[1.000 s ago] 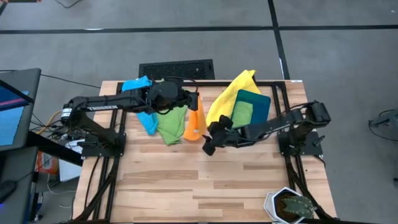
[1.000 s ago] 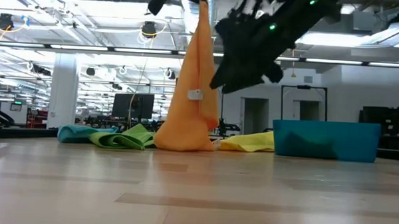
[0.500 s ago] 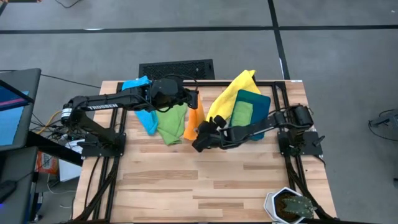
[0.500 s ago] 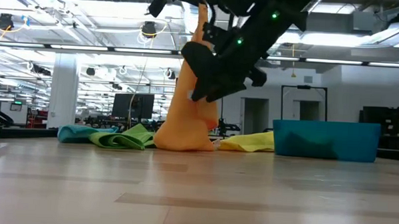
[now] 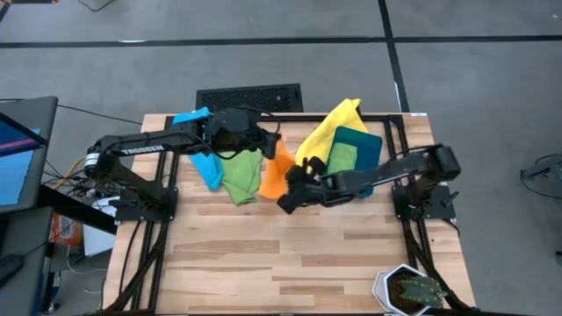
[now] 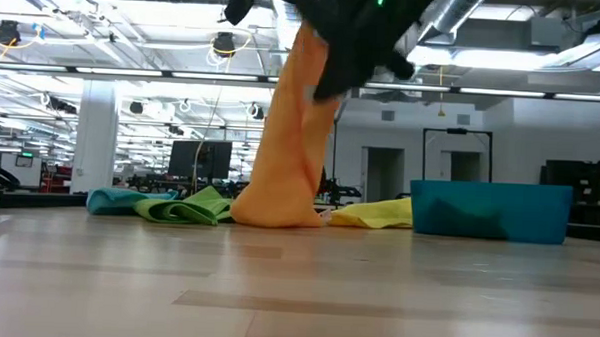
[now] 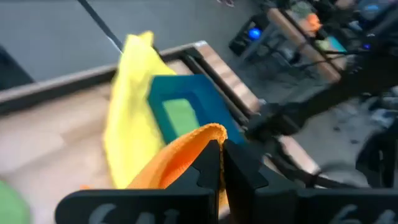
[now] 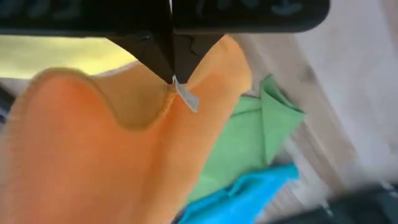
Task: Fold microfiber towels
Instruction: Fold the orange microfiber cloth
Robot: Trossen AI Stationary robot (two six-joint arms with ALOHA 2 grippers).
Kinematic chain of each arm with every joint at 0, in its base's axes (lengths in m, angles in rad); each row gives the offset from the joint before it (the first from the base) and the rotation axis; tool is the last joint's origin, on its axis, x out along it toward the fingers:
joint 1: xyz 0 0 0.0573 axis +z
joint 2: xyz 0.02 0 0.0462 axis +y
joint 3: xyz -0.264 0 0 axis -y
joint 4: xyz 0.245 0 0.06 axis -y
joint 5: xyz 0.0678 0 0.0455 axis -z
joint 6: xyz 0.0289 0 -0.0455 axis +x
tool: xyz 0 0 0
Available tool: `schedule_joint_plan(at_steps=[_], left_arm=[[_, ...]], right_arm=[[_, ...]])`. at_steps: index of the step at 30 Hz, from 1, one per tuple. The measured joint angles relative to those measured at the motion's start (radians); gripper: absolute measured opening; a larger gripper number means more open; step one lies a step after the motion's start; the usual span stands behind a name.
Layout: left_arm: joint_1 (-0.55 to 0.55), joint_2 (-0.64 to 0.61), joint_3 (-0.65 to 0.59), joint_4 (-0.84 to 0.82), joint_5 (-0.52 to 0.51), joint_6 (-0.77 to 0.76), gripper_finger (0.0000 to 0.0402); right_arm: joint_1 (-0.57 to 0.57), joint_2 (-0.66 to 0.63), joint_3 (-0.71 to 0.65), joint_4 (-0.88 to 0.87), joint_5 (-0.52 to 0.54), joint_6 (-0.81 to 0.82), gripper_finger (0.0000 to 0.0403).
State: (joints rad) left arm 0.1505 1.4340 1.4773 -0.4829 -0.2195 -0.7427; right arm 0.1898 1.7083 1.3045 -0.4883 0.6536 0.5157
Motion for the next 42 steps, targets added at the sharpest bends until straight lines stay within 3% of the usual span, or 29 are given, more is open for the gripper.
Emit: schedule_joint_plan(at_steps=[8,11,16,22,27,30,34,38,42], left_arm=[[-0.012,-0.112,0.000,0.024,0.123,-0.067,0.0000],[-0.032,-0.180,0.000,-0.034,0.099,-0.084,0.0000],[-0.064,-0.270,0.001,-0.217,-0.032,-0.139,0.0000],[-0.133,-0.312,0.001,-0.351,-0.013,-0.224,0.0000],[-0.201,-0.328,0.002,-0.482,-0.009,-0.283,0.0000],[-0.196,-0.327,0.000,-0.580,-0.122,-0.311,0.0000],[-0.141,-0.311,0.001,-0.596,-0.235,-0.307,0.0000],[-0.052,-0.279,0.000,-0.479,-0.227,-0.200,0.0000],[0.054,-0.251,0.000,-0.418,-0.139,-0.117,0.0000]], right_arm=[[0.079,-0.235,0.001,-0.088,0.001,0.052,0.0004],[0.114,-0.314,0.001,-0.076,0.026,0.060,0.0003],[0.161,-0.415,0.001,-0.042,0.053,0.041,0.0003],[0.215,-0.439,0.001,0.149,-0.049,-0.118,0.0003],[0.250,-0.440,0.040,0.060,0.155,-0.108,0.0003],[0.206,-0.438,0.050,-0.032,0.198,-0.106,0.0003],[0.095,-0.438,0.056,-0.047,0.144,-0.121,0.0003],[-0.037,-0.435,0.056,-0.039,0.107,-0.196,0.0003],[-0.130,-0.442,0.088,-0.030,0.108,-0.281,0.0003]])
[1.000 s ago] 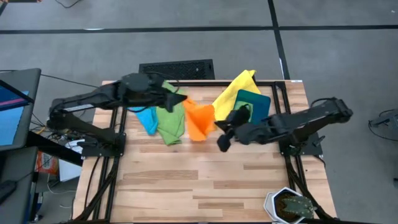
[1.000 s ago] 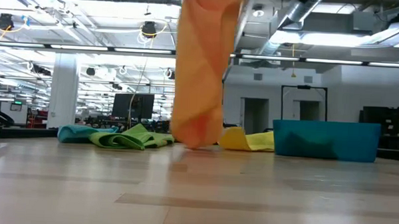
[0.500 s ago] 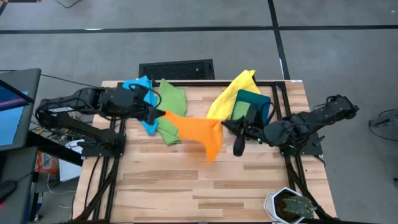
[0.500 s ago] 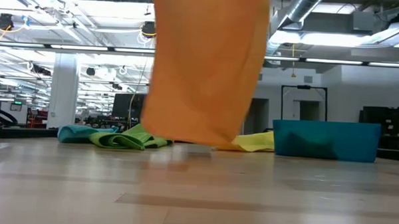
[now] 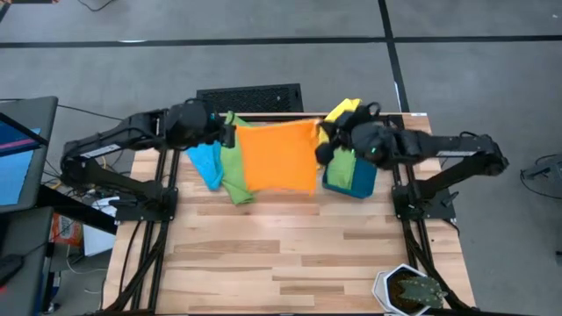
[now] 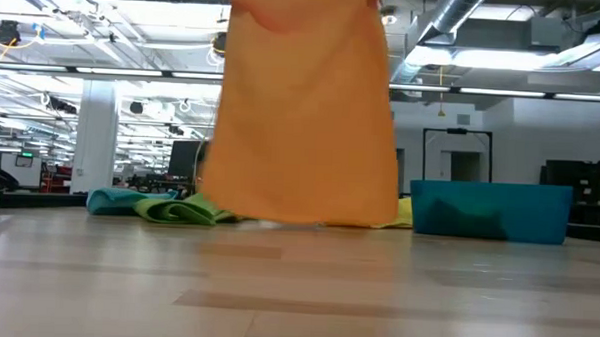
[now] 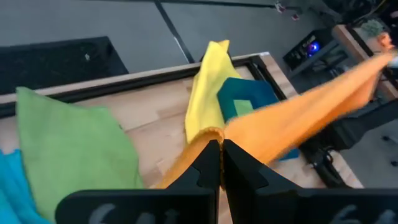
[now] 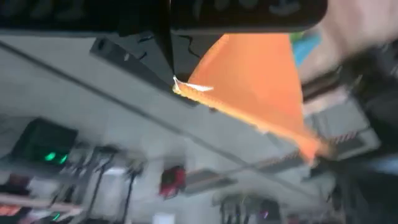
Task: Fold microfiber towels
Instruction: Fold the orange microfiber cloth
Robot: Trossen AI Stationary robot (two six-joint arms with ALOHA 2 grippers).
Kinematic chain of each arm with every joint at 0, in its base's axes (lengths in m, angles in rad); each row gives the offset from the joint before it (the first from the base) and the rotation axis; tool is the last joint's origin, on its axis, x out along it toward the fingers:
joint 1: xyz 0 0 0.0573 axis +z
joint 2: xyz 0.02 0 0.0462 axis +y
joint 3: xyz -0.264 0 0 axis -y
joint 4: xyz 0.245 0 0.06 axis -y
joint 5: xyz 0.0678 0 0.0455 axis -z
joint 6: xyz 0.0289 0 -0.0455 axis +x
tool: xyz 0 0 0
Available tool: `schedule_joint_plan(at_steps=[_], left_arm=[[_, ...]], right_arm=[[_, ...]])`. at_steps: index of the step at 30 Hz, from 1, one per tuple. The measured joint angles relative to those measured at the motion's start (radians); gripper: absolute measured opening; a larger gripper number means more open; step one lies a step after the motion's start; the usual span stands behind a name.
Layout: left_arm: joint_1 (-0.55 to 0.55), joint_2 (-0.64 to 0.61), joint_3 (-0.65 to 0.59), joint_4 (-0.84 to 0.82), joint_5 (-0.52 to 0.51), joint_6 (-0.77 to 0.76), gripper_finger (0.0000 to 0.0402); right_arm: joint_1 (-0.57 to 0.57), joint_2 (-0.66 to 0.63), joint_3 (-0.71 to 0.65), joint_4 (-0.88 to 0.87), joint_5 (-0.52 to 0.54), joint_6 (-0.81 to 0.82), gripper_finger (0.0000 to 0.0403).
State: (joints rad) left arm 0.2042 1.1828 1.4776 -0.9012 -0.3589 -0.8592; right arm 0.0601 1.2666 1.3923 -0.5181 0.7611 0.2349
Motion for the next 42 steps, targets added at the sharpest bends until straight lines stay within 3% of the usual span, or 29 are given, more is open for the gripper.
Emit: schedule_joint_plan(at_steps=[4,8,12,16,22,31,36,42], left_arm=[[0.069,-0.009,0.000,0.016,0.042,0.033,0.0000],[0.048,-0.041,0.000,0.010,0.050,0.039,0.0000],[-0.057,-0.042,0.001,-0.069,0.052,-0.002,0.0000],[-0.239,-0.037,-0.050,-0.157,0.029,-0.097,0.0000],[-0.572,-0.036,-0.258,-0.126,-0.043,-0.442,0.0000],[-0.977,0.012,-0.576,0.267,-0.122,-1.021,0.0000],[-1.103,0.107,-0.618,0.398,-0.143,-1.243,0.0000],[-1.111,0.145,-0.618,0.394,-0.204,-1.348,0.0000]], right_arm=[[0.008,-0.003,0.076,-0.009,-0.008,-0.088,0.0003],[0.075,-0.004,0.115,-0.089,-0.009,-0.057,0.0003],[0.176,0.006,0.109,-0.263,-0.014,0.117,0.0003],[0.311,0.067,0.049,-0.321,-0.050,0.304,0.0003],[0.538,0.242,-0.019,-0.255,-0.065,0.581,0.0005],[0.722,0.523,-0.022,0.063,-0.173,0.791,0.0007],[0.745,0.568,-0.023,0.105,-0.190,0.894,0.0007],[0.715,0.514,-0.020,-0.136,-0.206,1.056,0.0007]])
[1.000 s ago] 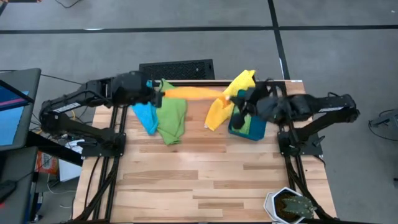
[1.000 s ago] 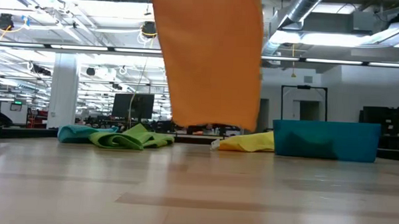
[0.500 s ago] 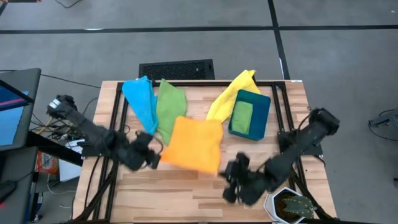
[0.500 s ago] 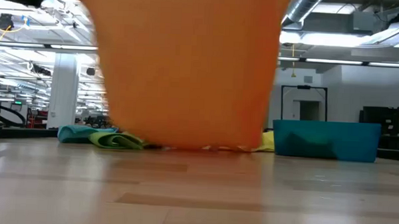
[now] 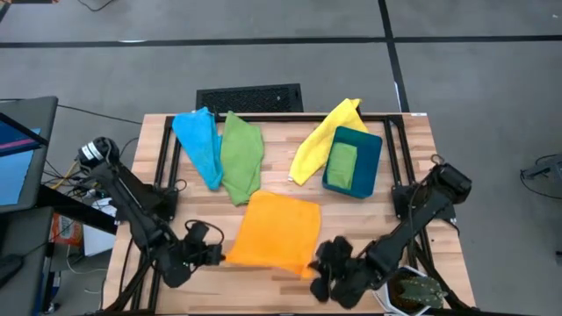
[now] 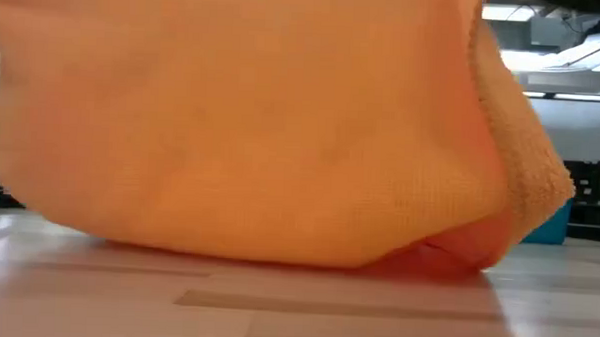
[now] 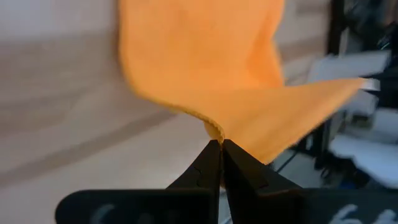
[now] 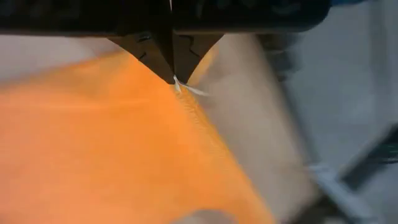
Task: Fold microfiber towels
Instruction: Fold the orange microfiber cloth
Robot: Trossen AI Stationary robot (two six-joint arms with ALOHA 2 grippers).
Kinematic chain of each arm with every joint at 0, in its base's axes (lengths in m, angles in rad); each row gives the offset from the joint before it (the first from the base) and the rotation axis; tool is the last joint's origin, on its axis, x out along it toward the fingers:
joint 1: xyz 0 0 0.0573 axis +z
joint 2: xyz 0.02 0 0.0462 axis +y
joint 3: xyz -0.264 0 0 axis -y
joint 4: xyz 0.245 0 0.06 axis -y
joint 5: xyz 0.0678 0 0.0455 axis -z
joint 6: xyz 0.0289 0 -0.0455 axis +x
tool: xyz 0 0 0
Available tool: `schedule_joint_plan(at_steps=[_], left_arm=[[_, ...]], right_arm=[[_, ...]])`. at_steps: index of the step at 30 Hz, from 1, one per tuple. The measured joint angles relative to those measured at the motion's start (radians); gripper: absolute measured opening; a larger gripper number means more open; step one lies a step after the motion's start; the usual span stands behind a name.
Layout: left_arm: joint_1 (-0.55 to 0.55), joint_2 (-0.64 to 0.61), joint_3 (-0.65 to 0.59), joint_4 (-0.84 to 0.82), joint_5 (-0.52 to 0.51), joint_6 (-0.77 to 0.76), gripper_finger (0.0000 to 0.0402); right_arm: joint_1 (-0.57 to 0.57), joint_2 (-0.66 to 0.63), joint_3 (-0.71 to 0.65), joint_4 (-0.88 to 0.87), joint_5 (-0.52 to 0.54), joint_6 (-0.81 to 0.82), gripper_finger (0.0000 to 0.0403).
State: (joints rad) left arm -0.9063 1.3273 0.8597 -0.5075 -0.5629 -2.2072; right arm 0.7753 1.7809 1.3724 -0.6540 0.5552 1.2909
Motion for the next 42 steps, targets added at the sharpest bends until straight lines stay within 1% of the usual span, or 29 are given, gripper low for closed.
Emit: schedule_joint_plan(at_steps=[2,4,6,12,17,21,25,28,38,42], left_arm=[[0.035,-0.006,0.001,-0.012,-0.040,0.030,0.0000],[0.080,-0.018,0.000,-0.026,-0.065,0.094,0.0000],[0.143,-0.022,0.001,-0.029,-0.045,0.186,0.0000],[0.359,-0.017,-0.001,-0.043,0.059,0.531,0.0000],[0.517,-0.017,-0.001,-0.049,0.089,0.777,0.0000],[0.610,-0.017,-0.001,-0.080,0.115,0.891,0.0000],[0.669,-0.017,-0.001,-0.068,0.137,1.000,0.0000],[0.697,-0.017,-0.001,-0.052,0.137,1.063,0.0000],[0.773,-0.017,-0.001,-0.031,0.120,1.183,0.0000],[0.790,-0.017,-0.044,0.081,0.174,1.245,0.0002]], right_arm=[[-0.023,-0.015,0.000,-0.118,-0.001,0.051,0.0007],[-0.052,-0.029,0.000,-0.208,-0.003,0.067,0.0007],[-0.089,-0.041,-0.001,-0.256,-0.014,0.043,0.0007],[-0.210,-0.043,-0.005,-0.258,-0.149,-0.080,0.0008],[-0.283,-0.042,-0.048,-0.266,-0.166,-0.095,0.0008],[-0.322,-0.042,-0.085,-0.241,-0.204,-0.129,0.0008],[-0.345,-0.042,-0.126,-0.196,-0.217,-0.139,0.0008],[-0.359,-0.042,-0.148,-0.200,-0.217,-0.126,0.0008],[-0.389,-0.042,-0.199,-0.165,-0.237,-0.130,0.0008],[-0.392,-0.042,-0.218,-0.164,-0.256,-0.127,0.0012]])
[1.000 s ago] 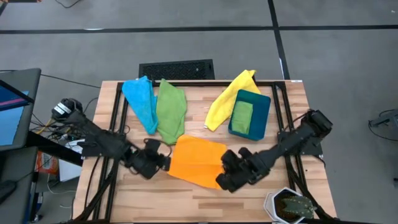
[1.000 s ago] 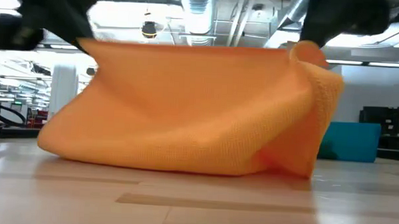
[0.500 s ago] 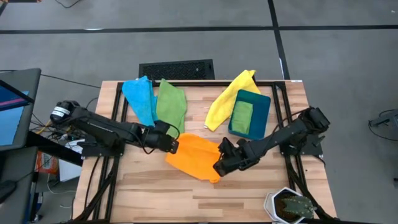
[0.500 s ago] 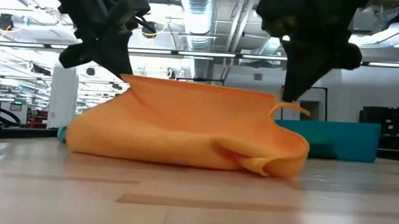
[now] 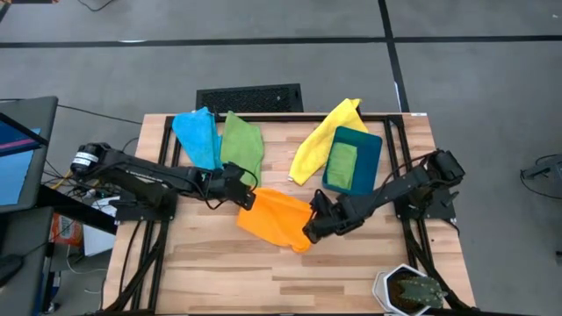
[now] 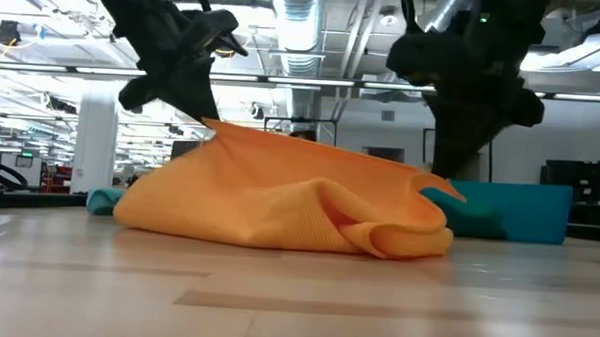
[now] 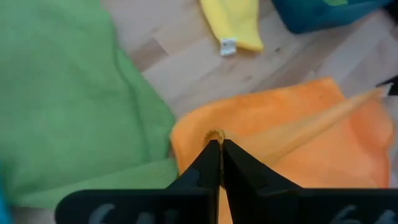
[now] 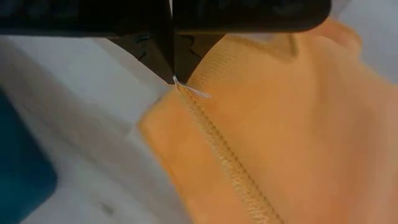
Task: Fold microfiber towels
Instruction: Fold the orange microfiber cloth
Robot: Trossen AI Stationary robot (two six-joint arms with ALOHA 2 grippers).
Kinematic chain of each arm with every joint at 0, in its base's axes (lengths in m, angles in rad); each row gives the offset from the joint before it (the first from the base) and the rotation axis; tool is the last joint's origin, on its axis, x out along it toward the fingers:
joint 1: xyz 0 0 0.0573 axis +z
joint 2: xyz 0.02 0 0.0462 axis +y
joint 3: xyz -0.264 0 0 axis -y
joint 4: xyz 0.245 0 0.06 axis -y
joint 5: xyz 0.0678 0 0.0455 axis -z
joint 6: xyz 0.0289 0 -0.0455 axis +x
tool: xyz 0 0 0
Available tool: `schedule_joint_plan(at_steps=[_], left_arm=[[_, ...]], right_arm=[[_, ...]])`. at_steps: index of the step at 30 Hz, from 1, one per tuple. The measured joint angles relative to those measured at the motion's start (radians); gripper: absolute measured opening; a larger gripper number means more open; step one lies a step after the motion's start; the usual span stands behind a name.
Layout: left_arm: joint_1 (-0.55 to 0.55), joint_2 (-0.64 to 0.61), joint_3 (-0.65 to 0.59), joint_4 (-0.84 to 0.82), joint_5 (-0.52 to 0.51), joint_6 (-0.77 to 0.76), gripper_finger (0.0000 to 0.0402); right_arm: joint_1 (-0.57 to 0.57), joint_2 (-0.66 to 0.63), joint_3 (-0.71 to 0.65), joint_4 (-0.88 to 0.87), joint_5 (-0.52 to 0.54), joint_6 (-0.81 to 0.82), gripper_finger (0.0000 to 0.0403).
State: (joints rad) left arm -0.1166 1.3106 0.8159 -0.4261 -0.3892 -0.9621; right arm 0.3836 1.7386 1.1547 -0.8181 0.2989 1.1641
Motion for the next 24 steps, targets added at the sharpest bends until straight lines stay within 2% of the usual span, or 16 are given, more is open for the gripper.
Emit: schedule_joint_plan(at_steps=[5,13,16,20,22,24], left_arm=[[0.009,0.000,-0.068,0.089,0.036,0.016,0.0035],[0.010,0.000,-0.081,0.100,0.034,0.087,0.0134],[0.010,-0.001,-0.081,0.101,0.111,0.087,0.0162],[-0.051,-0.002,-0.081,0.137,0.286,0.200,0.0172],[-0.110,-0.001,-0.081,0.112,0.291,0.262,0.0168],[-0.168,0.011,-0.081,0.088,0.251,0.320,0.0162]], right_arm=[[0.001,0.000,-0.008,-0.011,-0.006,0.013,0.0028],[0.000,0.000,-0.008,-0.012,-0.008,0.014,0.0059],[0.000,0.000,-0.008,-0.012,-0.005,0.011,0.0064],[0.000,0.000,-0.008,-0.016,-0.002,-0.018,0.0078],[-0.005,0.000,-0.008,-0.025,-0.001,-0.022,0.0091],[-0.008,0.000,-0.008,-0.031,-0.001,-0.036,0.0108]])
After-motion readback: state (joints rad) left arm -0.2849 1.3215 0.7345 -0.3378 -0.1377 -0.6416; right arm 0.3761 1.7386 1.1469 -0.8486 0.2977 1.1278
